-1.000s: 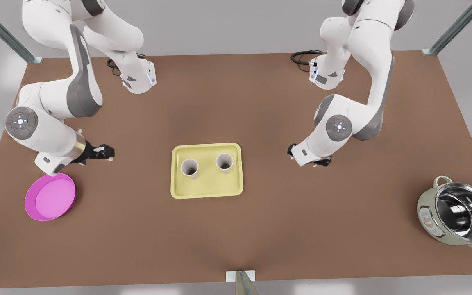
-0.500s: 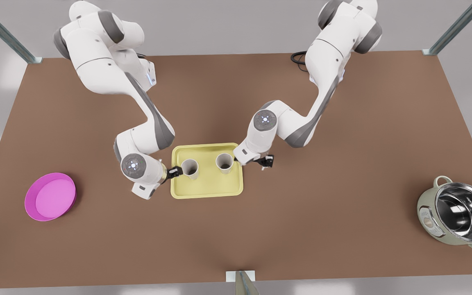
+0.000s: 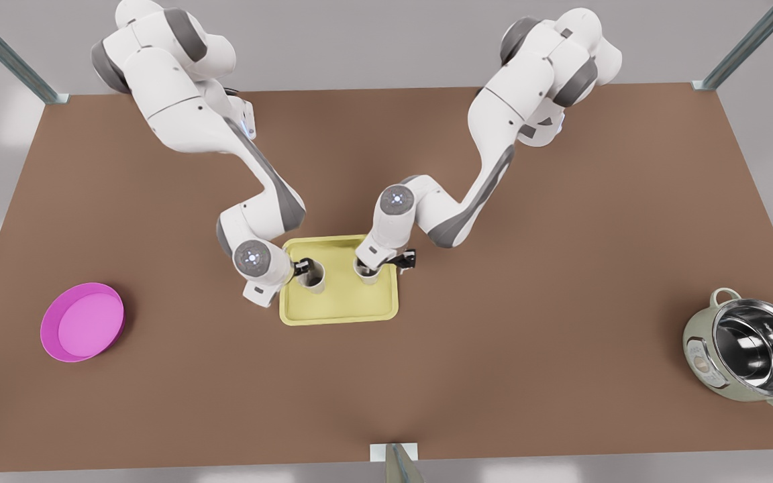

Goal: Use the left arm to pick up the white IKEA cup from the tray and place it on the middle-left position; use the right arm to pick up the white IKEA cup from the tray and place it on the middle-right position

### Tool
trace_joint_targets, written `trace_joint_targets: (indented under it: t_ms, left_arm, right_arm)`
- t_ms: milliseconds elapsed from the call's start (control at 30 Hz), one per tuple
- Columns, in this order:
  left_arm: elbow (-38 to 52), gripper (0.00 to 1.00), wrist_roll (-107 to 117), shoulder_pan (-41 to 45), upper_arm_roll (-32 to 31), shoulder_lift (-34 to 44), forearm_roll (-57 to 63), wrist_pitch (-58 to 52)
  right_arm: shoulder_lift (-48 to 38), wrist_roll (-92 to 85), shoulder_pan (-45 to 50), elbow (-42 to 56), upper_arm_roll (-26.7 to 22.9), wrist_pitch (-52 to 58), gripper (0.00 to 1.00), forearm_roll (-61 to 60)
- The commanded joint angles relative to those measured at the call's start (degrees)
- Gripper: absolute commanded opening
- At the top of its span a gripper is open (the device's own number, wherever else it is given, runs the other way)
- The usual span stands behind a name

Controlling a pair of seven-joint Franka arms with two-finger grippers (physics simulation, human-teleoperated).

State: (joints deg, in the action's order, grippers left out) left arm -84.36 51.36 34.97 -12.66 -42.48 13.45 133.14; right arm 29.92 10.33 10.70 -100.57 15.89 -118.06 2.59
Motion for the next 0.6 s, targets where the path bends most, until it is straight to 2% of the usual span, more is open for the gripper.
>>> trace_joint_targets:
  t_ms: [0,100,167,300,333,400,433,500,567]
  left_arm:
    - [-1.2,1.00,14.1,0.4,0.0,0.0,1.0,1.7]
    - [-1.4,1.00,14.4,1.2,0.1,-0.1,1.0,1.9]
    - [-1.4,1.00,14.5,1.8,0.1,-1.2,1.7,2.6]
    - [-1.0,0.98,15.1,1.8,0.1,-2.3,2.1,4.9]
    - [-0.9,0.89,15.2,1.8,0.1,-2.3,2.0,4.9]
    - [-0.9,0.52,15.1,1.7,0.1,-2.2,2.0,4.9]
    - [-0.8,0.40,15.1,1.6,0.1,-2.2,2.0,4.9]
    - [-0.7,0.22,15.2,1.5,0.2,-2.2,1.8,4.9]
    - [-0.7,0.14,15.6,1.5,0.2,-2.2,1.7,4.9]
  right_arm:
    - [0.4,3.0,0.0,-0.8,0.5,-5.9,0.95,-0.2]
    - [2.1,3.0,0.1,-0.8,0.6,-7.4,0.88,-0.1]
    - [2.8,2.9,0.5,-0.8,0.8,-7.4,0.71,-0.1]
    - [3.0,2.8,0.7,-0.9,0.8,-7.4,0.43,-0.1]
    - [3.0,2.8,1.1,-0.9,0.8,-7.4,0.36,-0.1]
    - [2.9,2.9,1.1,-0.9,0.8,-7.3,0.17,-0.2]
    - [2.9,2.8,1.1,-0.9,0.8,-7.2,0.10,-0.1]
    - [2.8,2.8,1.1,-0.9,0.8,-7.1,0.07,-0.2]
    - [2.6,2.6,1.0,-0.9,0.8,-7.0,0.08,-0.2]
